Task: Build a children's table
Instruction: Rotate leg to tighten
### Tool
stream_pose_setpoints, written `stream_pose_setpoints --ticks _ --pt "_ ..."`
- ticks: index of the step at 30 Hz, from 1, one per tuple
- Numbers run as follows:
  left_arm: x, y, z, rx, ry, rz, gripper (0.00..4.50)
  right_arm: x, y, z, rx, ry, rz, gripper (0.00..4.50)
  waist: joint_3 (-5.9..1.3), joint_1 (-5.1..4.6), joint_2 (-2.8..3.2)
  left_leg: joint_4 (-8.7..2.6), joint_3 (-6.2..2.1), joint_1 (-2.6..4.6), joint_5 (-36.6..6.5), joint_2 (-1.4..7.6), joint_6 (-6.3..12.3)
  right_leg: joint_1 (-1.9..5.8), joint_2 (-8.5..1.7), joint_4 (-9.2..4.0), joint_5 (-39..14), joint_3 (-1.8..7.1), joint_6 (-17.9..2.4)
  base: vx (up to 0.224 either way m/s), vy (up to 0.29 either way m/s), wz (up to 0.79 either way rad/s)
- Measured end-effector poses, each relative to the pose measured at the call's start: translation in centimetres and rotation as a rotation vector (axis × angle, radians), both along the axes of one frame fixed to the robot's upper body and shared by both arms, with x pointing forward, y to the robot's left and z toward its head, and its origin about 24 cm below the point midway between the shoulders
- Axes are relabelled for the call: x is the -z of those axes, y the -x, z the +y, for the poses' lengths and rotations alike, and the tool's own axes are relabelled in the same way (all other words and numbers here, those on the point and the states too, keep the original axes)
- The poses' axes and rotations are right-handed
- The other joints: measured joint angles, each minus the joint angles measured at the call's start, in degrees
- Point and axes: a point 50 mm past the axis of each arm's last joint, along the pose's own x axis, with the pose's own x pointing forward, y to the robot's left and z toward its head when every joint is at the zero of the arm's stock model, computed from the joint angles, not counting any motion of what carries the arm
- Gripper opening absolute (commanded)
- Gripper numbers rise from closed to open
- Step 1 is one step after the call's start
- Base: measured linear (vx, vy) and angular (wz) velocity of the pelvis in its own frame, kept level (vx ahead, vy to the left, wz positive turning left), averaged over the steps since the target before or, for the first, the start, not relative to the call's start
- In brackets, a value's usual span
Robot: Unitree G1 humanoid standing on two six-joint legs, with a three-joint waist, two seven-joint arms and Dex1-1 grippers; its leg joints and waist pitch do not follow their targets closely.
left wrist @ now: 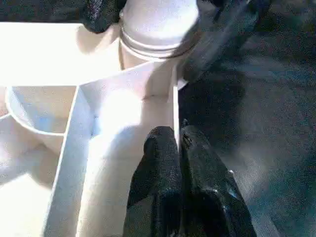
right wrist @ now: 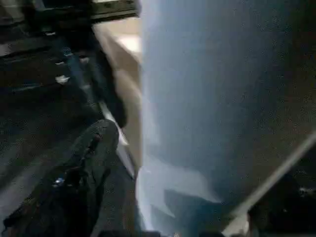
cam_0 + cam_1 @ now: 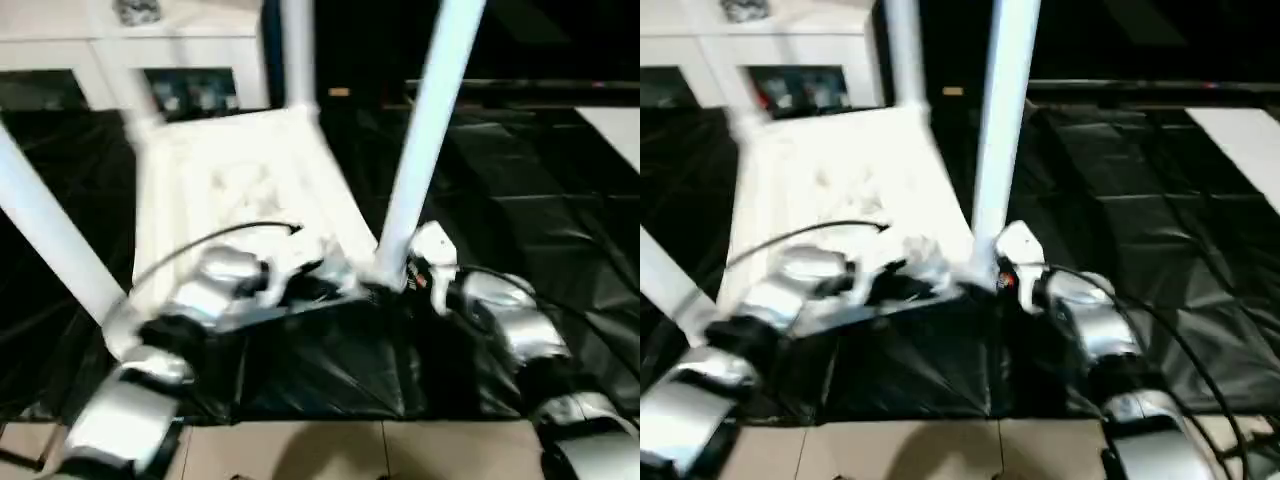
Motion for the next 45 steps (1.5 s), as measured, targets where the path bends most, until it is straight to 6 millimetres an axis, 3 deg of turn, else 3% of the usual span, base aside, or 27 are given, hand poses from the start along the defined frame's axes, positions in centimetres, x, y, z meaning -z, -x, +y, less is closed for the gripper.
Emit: stream_pose_setpoints --ticks 3,10,22,26,27,30,35,38,39,45 --pt "0.0 0.2 0.3 0.047 -0.016 0.007 0.0 0.0 0.4 -0.3 -0.08 0.01 0.029 3.28 0.03 0.71 -0.06 0.11 0.05 0.0 0.0 -0.08 -0.01 0.02 -0.08 0.0 0.0 0.13 0.0 0.0 0.0 0.0" --pt "-0.1 0.4 1.0 0.114 -0.035 0.034 0.0 -0.2 0.9 -0.3 -0.187 0.03 0.064 2.7 0.0 1.15 -0.16 0.13 0.08 0.01 0.0 -0.11 -0.02 0.06 -0.1 0.03 0.0 0.19 0.0 0.0 0.0 0.0" --pt "-0.1 0.4 1.3 0.117 -0.04 0.05 0.0 0.0 1.1 0.3 -0.201 0.005 0.086 2.56 -0.02 1.14 -0.16 0.13 0.07 0.06 0.0 -0.1 -0.03 0.08 -0.1 0.06 0.0 0.17 0.0 0.0 0.0 0.0" --pt "0.1 0.0 0.8 0.033 -0.041 0.029 0.0 0.8 0.9 0.5 -0.038 -0.039 0.072 2.54 -0.04 0.99 -0.17 0.12 0.04 0.5 0.0 -0.09 -0.06 0.44 -0.1 0.07 0.0 0.23 0.0 0.0 0.0 0.0" --pt "0.1 -0.6 0.4 -0.062 -0.042 -0.003 0.0 1.2 0.2 0.9 0.124 -0.07 0.045 2.54 -0.04 0.62 -0.18 0.13 -0.03 0.62 0.0 -0.12 -0.11 0.47 -0.11 0.04 -0.1 0.29 0.2 0.0 0.0 0.0" --pt "0.4 -0.9 -0.6 -0.141 -0.029 -0.015 0.0 1.6 -0.5 1.0 0.307 -0.092 0.037 2.53 -0.03 -0.4 -0.19 0.21 -0.03 0.62 0.1 -0.18 -0.12 0.4 -0.16 -0.11 -0.2 0.36 0.4 0.0 0.0 0.0" --pt "0.8 -1.2 -2.2 -0.245 -0.011 -0.017 0.0 1.7 -1.9 1.9 0.521 -0.089 0.049 2.53 -0.07 -2.05 -0.11 0.39 -0.07 0.63 0.0 -0.2 -0.12 0.42 -0.16 -0.17 -0.2 0.38 0.4 0.0 0.0 0.0" --pt "0.8 -1.3 -2.8 -0.285 -0.011 -0.025 0.0 1.6 -2.5 2.5 0.608 -0.082 0.049 2.53 -0.08 -2.48 -0.09 0.39 -0.16 0.64 0.0 -0.2 -0.11 0.41 -0.16 -0.19 -0.2 0.31 0.4 0.0 0.0 0.0" --pt "0.8 -1.3 -2.9 -0.301 -0.008 -0.021 0.0 1.6 -2.7 2.8 0.637 -0.079 0.042 3.09 -0.1 -2.61 -0.06 0.39 -0.21 0.63 0.0 -0.2 -0.12 0.38 -0.16 -0.19 -0.2 0.26 0.4 0.0 0.0 0.0" --pt "0.7 -1.2 -3.6 -0.289 0.017 -0.021 0.0 1.6 -2.8 2.7 0.652 -0.043 0.0 3.66 -0.1 -2.49 -0.06 0.36 -0.29 0.46 0.0 -0.2 -0.12 0.27 -0.16 -0.18 -0.2 0.22 0.4 0.0 0.0 0.0"
